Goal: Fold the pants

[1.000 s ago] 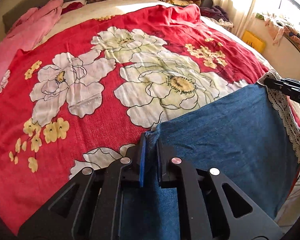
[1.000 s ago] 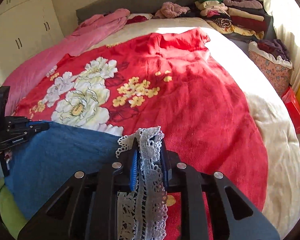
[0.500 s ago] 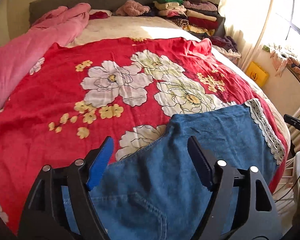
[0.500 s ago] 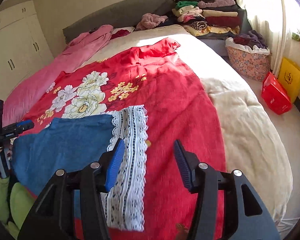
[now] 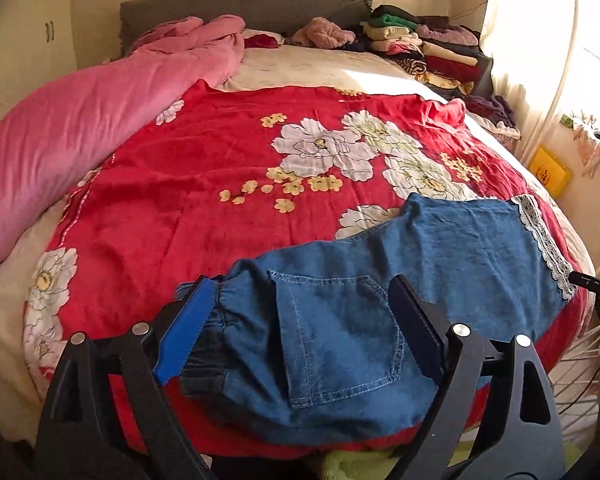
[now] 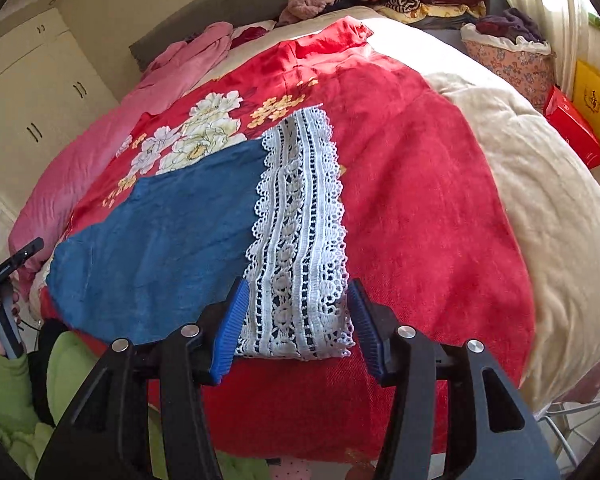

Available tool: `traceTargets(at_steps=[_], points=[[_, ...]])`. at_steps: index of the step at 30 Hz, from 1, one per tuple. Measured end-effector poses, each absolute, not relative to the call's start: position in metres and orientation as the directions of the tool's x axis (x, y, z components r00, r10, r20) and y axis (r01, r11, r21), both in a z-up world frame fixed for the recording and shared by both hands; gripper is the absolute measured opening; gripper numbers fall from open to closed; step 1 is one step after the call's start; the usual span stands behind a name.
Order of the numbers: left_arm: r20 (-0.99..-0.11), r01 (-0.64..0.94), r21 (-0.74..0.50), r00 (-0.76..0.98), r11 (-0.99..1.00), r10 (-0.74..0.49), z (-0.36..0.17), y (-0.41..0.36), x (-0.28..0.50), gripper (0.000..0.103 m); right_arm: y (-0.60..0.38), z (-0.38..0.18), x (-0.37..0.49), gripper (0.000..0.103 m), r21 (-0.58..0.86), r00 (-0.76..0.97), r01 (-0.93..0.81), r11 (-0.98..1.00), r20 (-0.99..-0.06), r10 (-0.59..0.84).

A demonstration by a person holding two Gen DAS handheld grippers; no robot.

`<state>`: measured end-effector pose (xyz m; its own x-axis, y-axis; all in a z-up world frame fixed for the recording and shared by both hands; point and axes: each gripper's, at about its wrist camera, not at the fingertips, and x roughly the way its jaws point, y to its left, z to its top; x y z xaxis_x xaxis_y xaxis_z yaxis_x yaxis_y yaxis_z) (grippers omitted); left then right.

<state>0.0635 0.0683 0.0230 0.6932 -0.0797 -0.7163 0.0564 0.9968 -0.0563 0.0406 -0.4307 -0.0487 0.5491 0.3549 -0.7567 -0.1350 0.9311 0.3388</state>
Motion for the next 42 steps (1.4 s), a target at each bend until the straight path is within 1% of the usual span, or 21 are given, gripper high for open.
traceTargets(at_steps=[6,7,8,9,10,13,14,18,21,23,24,26,27,31,32,33,34,36,39,40,42], points=[[-0.736,0.083,-0.066,0.669,0.994,-0.104,0.012,0.057,0.063,0.082,-0.43,-0.057,0.038,0.05,0.338,0.538,-0.124,0.933,-0.767,0.349],[-0.745,0.1,-0.062,0.658,0.993,-0.112,0.006,0.05,0.064,0.082,-0.428,-0.057,0.038,0.048,0.326,0.539,-0.127,0.937,-0.77,0.341],[-0.751,0.11,-0.05,0.651,0.993,-0.11,0.001,0.046,0.064,0.082,-0.426,-0.056,0.037,0.044,0.306,0.543,-0.134,0.943,-0.773,0.328],[-0.763,0.119,-0.026,0.639,0.993,-0.096,-0.007,0.04,0.066,0.082,-0.423,-0.056,0.035,0.029,0.292,0.54,-0.154,0.944,-0.775,0.328],[-0.778,0.123,0.003,0.624,0.992,-0.076,-0.015,0.036,0.07,0.082,-0.419,-0.055,0.034,0.023,0.282,0.538,-0.17,0.944,-0.776,0.329],[-0.82,0.09,0.091,0.572,0.992,0.023,-0.039,0.038,0.081,0.082,-0.412,-0.052,0.029,0.019,0.224,0.539,-0.206,0.953,-0.786,0.301],[-0.826,0.085,0.092,0.562,0.992,0.029,-0.045,0.043,0.081,0.082,-0.413,-0.052,0.027,0.019,0.214,0.539,-0.205,0.955,-0.79,0.293],[-0.843,0.076,-0.003,0.537,0.997,-0.043,-0.058,0.063,0.082,0.082,-0.422,-0.062,0.024,0.02,0.201,0.534,-0.178,0.963,-0.803,0.266],[-0.84,0.075,-0.023,0.54,0.997,-0.06,-0.054,0.066,0.081,0.082,-0.417,-0.067,0.026,0.022,0.183,0.531,-0.166,0.969,-0.812,0.244],[-0.837,0.078,-0.025,0.544,0.997,-0.064,-0.052,0.065,0.078,0.082,-0.419,-0.061,0.027,0.026,0.188,0.526,-0.169,0.968,-0.813,0.249],[-0.831,0.077,-0.035,0.552,0.996,-0.072,-0.048,0.065,0.075,0.082,-0.421,-0.056,0.028,0.032,0.178,0.532,-0.165,0.97,-0.812,0.239],[-0.82,0.072,-0.064,0.565,0.995,-0.093,-0.041,0.065,0.07,0.082,-0.426,-0.045,0.025,0.037,0.145,0.56,-0.156,0.977,-0.802,0.209],[-0.813,0.068,-0.08,0.572,0.994,-0.105,-0.036,0.066,0.066,0.082,-0.428,-0.037,0.023,0.044,0.139,0.578,-0.156,0.978,-0.79,0.205],[-0.783,0.068,-0.098,0.61,0.993,-0.119,-0.014,0.063,0.054,0.083,-0.429,-0.015,0.017,0.048,0.108,0.645,-0.155,0.982,-0.742,0.183],[-0.776,0.072,-0.09,0.62,0.993,-0.115,-0.009,0.062,0.052,0.084,-0.428,-0.01,0.015,0.048,0.105,0.66,-0.16,0.982,-0.728,0.186],[-0.764,0.074,-0.079,0.636,0.994,-0.108,-0.002,0.059,0.049,0.085,-0.424,-0.005,0.013,0.051,0.109,0.674,-0.174,0.979,-0.712,0.199],[-0.755,0.078,-0.074,0.647,0.994,-0.107,0.003,0.056,0.047,0.087,-0.421,-0.001,0.013,0.057,0.113,0.68,-0.187,0.976,-0.702,0.212],[-0.742,0.09,-0.077,0.66,0.993,-0.117,0.011,0.051,0.045,0.09,-0.413,0.006,0.013,0.062,0.11,0.69,-0.207,0.972,-0.688,0.225],[-0.73,0.107,-0.086,0.67,0.991,-0.135,0.019,0.042,0.046,0.091,-0.397,0.016,0.015,0.064,0.107,0.702,-0.252,0.962,-0.664,0.258],[-0.725,0.114,-0.086,0.674,0.99,-0.141,0.021,0.039,0.046,0.093,-0.392,0.018,0.016,0.069,0.106,0.705,-0.264,0.959,-0.657,0.267],[-0.724,0.127,-0.076,0.675,0.989,-0.142,0.025,0.032,0.047,0.093,-0.381,0.023,0.018,0.074,0.105,0.709,-0.288,0.952,-0.645,0.286]])
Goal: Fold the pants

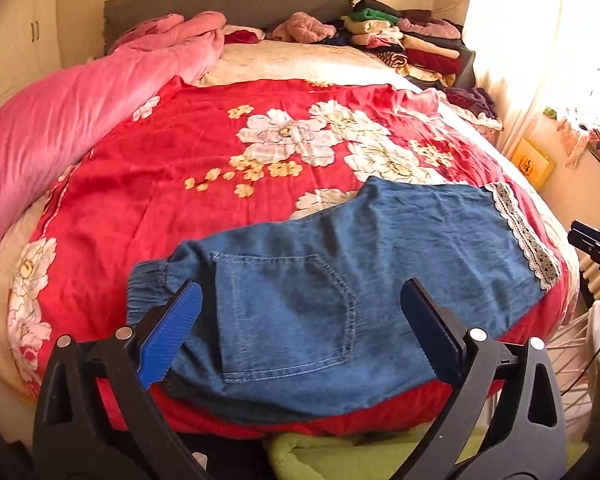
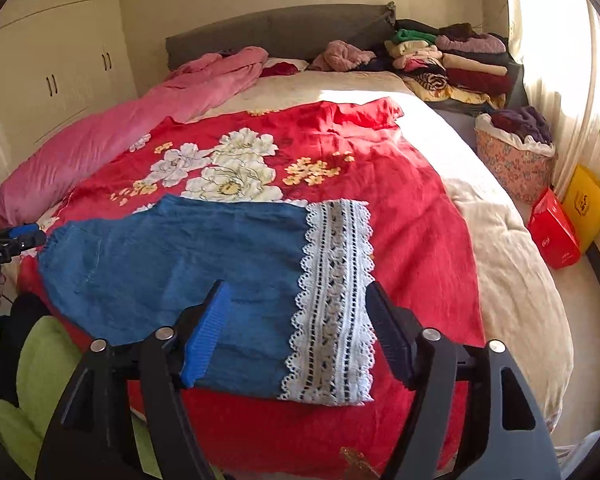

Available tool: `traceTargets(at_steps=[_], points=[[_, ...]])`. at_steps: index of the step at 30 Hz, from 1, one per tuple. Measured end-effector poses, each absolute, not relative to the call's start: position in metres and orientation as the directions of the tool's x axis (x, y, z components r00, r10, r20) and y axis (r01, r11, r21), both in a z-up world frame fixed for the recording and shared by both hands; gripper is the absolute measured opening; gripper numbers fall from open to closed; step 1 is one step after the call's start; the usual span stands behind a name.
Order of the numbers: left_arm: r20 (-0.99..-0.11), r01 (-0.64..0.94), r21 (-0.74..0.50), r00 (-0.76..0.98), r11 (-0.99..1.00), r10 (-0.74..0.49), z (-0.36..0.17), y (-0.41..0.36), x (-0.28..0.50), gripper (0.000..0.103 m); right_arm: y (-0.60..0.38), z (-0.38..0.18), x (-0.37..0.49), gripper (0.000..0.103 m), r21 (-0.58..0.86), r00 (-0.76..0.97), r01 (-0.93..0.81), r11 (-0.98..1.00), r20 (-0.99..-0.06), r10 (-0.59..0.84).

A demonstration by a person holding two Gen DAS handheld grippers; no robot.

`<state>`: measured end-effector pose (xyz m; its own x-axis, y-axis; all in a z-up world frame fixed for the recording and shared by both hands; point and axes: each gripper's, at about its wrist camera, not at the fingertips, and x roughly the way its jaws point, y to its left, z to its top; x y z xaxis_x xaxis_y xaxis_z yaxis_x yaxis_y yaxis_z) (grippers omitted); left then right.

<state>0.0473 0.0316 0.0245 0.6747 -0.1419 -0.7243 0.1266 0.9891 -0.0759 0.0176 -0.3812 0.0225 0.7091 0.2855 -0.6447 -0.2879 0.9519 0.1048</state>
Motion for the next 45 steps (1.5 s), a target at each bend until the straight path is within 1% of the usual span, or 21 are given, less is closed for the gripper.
traceTargets(at_steps=[5,8,10,11,17,22,24,28,31,36,39,42,45], points=[[-0.714,0.159,-0.064,0.682,0.985,-0.156,0.033,0.014,0.053,0.093,-0.357,0.026,0.019,0.074,0.097,0.71,-0.34,0.935,-0.625,0.323],[-0.716,0.194,-0.049,0.677,0.98,-0.17,0.036,-0.004,0.061,0.093,-0.342,0.022,0.022,0.074,0.094,0.694,-0.37,0.924,-0.633,0.342],[-0.717,0.219,-0.037,0.674,0.975,-0.178,0.034,-0.015,0.068,0.093,-0.332,0.017,0.025,0.087,0.096,0.681,-0.385,0.918,-0.642,0.352],[-0.721,0.232,-0.028,0.669,0.972,-0.181,0.031,-0.022,0.073,0.093,-0.328,0.013,0.026,0.088,0.097,0.675,-0.39,0.916,-0.646,0.356],[-0.771,0.285,-0.004,0.609,0.958,-0.184,-0.009,-0.055,0.101,0.093,-0.304,-0.016,0.035,0.088,0.126,0.617,-0.415,0.901,-0.689,0.38],[-0.788,0.326,0.049,0.594,0.944,-0.164,-0.04,-0.073,0.114,0.093,-0.293,-0.04,0.044,0.088,0.129,0.576,-0.413,0.902,-0.73,0.368],[-0.802,0.337,0.048,0.574,0.94,-0.165,-0.05,-0.074,0.119,0.093,-0.295,-0.049,0.049,0.088,0.133,0.571,-0.391,0.911,-0.741,0.353],[-0.827,0.34,0.043,0.539,0.94,-0.157,-0.07,-0.07,0.13,0.093,-0.31,-0.065,0.059,0.088,0.105,0.57,-0.296,0.949,-0.778,0.264],[-0.825,0.359,0.029,0.536,0.933,-0.18,-0.076,-0.067,0.133,0.095,-0.318,-0.07,0.061,0.088,0.128,0.567,-0.287,0.95,-0.777,0.275],[-0.819,0.344,0.034,0.548,0.938,-0.171,-0.069,-0.068,0.128,0.094,-0.309,-0.064,0.054,0.088,0.077,0.575,-0.302,0.95,-0.781,0.246],[-0.797,0.364,0.015,0.567,0.931,-0.209,-0.046,-0.07,0.116,0.094,-0.317,-0.049,0.047,0.09,0.092,0.603,-0.293,0.952,-0.754,0.259],[-0.767,0.373,0.046,0.608,0.927,-0.207,-0.019,-0.078,0.106,0.094,-0.33,-0.032,0.038,0.096,0.103,0.639,-0.274,0.956,-0.723,0.261],[-0.746,0.373,0.047,0.63,0.927,-0.216,0.003,-0.082,0.102,0.094,-0.347,-0.014,0.03,0.096,0.104,0.678,-0.243,0.964,-0.693,0.245]])
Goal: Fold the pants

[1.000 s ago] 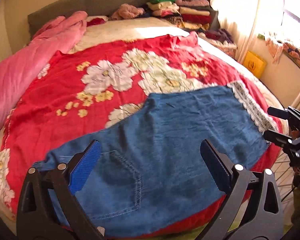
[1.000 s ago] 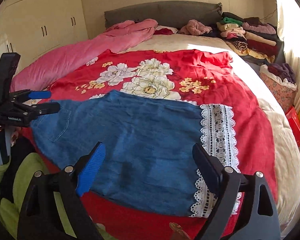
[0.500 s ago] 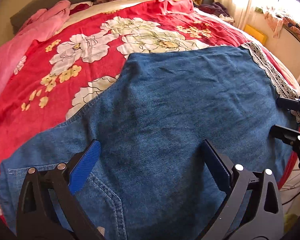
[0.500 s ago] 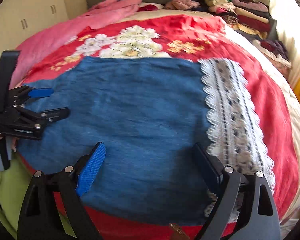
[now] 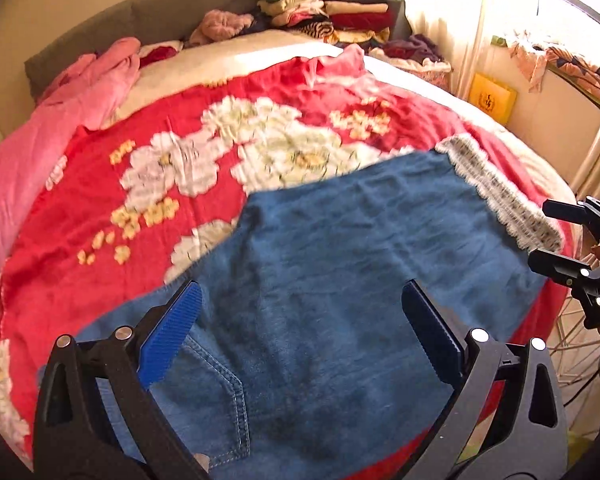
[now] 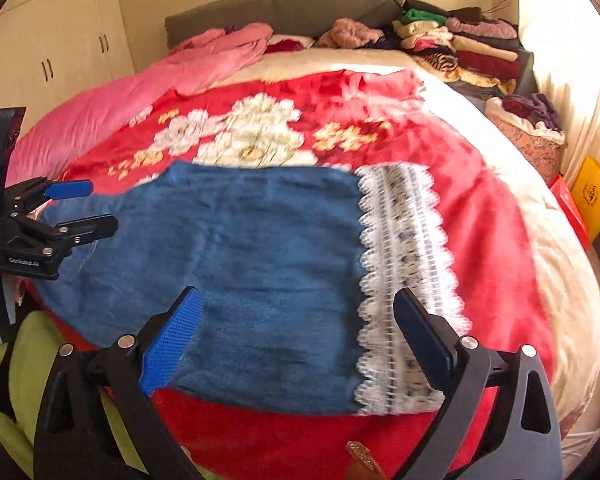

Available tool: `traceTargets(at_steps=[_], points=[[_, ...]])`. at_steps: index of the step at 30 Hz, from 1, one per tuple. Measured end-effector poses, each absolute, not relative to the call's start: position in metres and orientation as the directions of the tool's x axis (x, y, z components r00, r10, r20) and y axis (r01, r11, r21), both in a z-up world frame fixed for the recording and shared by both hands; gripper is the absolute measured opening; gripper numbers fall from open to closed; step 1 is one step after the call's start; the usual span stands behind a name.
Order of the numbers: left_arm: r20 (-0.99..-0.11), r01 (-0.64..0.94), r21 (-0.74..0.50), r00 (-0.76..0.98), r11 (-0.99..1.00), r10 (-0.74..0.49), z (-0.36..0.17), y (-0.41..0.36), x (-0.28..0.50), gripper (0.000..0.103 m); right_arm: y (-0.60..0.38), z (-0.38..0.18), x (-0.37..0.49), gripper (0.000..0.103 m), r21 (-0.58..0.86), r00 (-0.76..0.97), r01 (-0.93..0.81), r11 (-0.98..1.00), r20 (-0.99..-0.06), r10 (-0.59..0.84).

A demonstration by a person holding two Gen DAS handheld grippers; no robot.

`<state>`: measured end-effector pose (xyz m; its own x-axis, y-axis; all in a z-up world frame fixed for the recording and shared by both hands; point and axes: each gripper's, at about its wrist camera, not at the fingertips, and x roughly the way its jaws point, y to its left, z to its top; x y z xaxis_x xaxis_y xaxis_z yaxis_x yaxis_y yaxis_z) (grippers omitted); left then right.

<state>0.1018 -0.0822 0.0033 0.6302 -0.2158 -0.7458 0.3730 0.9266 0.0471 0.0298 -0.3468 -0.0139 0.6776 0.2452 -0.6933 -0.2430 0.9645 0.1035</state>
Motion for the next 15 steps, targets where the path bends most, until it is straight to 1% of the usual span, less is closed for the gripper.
traceTargets(at_steps=[3,8,9,15], points=[[-0.731,0.372,0.032,0.642,0.928,-0.232,0.021,-0.086,0.098,0.094,-0.366,0.003,0.02,0.096,0.105,0.715,-0.211,0.972,-0.661,0.226],[-0.718,0.38,0.047,0.656,0.924,-0.233,0.043,-0.099,0.095,0.094,-0.394,0.031,0.003,0.096,0.118,0.776,-0.174,0.978,-0.595,0.21],[-0.712,0.384,0.048,0.66,0.922,-0.238,0.048,-0.102,0.094,0.094,-0.399,0.035,0.0,0.099,0.117,0.783,-0.166,0.979,-0.588,0.203],[-0.696,0.418,0.078,0.673,0.905,-0.25,0.066,-0.125,0.092,0.094,-0.421,0.056,-0.017,0.098,0.108,0.827,-0.128,0.986,-0.537,0.166]])
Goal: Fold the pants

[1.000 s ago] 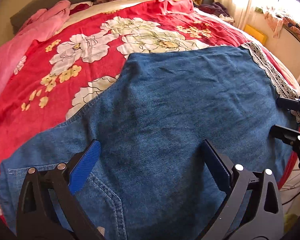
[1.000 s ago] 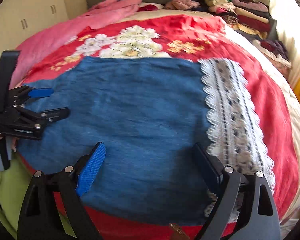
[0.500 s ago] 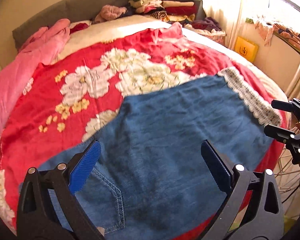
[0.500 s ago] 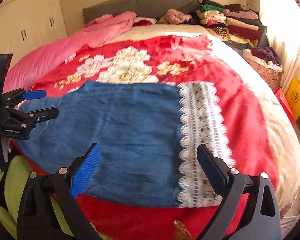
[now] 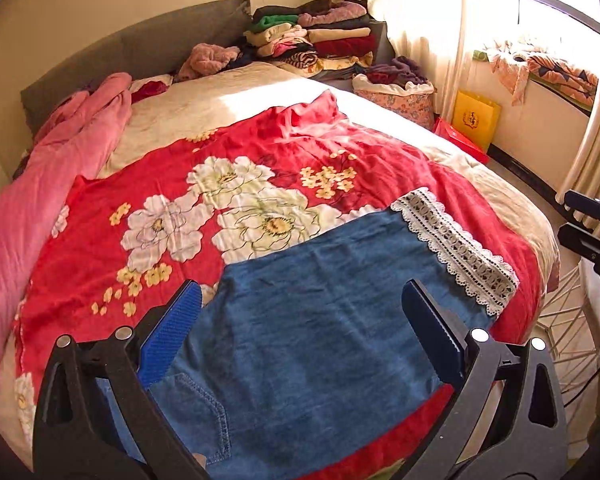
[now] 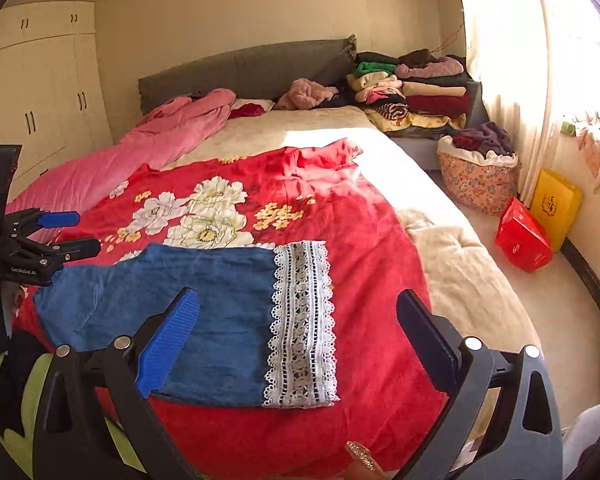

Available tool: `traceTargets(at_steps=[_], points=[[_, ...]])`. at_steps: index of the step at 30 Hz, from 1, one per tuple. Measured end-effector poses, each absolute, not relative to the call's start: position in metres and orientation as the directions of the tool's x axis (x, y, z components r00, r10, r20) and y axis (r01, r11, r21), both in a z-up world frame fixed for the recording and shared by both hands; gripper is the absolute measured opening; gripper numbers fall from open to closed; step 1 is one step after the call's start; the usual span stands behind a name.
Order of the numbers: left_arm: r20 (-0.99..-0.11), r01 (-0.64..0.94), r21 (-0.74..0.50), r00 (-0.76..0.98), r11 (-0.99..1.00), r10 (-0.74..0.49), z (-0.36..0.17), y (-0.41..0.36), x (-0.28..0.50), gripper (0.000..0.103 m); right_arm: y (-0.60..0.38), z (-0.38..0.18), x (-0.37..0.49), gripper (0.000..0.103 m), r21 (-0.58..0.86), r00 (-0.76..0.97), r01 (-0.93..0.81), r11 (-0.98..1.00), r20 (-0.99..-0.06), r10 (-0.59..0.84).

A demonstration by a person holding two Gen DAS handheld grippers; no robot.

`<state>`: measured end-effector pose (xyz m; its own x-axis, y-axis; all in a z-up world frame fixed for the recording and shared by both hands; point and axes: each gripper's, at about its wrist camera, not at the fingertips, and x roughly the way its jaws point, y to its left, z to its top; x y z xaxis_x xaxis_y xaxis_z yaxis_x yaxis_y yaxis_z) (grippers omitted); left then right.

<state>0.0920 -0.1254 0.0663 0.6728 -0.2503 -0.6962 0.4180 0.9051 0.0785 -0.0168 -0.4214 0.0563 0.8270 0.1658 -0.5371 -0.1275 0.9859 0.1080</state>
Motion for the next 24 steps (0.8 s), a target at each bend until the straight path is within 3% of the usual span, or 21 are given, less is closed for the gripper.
traceTargets(at_steps=[12,24], points=[[-0.688,0.489,0.088,0.66,0.868,-0.302,0.077,-0.168,0.097,0.094,-0.446,0.076,-0.039,0.098,0.082,0.869,-0.087,0.993,-0.48,0.116],[-0.721,0.52,0.105,0.627,0.848,-0.295,0.057,-0.194,0.111,0.094,-0.456,0.042,-0.029,0.098,0.107,0.832,-0.054,0.993,-0.545,0.104]])
